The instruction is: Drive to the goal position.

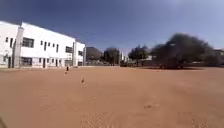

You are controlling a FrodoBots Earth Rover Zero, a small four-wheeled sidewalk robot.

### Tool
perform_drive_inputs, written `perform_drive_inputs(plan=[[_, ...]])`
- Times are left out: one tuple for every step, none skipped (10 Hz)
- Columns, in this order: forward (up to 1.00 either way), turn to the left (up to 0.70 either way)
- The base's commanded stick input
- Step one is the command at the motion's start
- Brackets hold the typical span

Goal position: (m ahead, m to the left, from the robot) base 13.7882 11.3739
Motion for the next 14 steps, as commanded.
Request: perform_drive_inputs(plan=[[1.0, 0.0], [1.0, 0.0], [1.0, 0.0], [1.0, 0.0], [1.0, 0.0], [1.0, 0.0], [1.0, 0.0], [1.0, 0.0], [1.0, 0.0], [1.0, 0.0], [1.0, 0.0], [1.0, 0.0], [1.0, 0.0], [1.0, 0.0]])
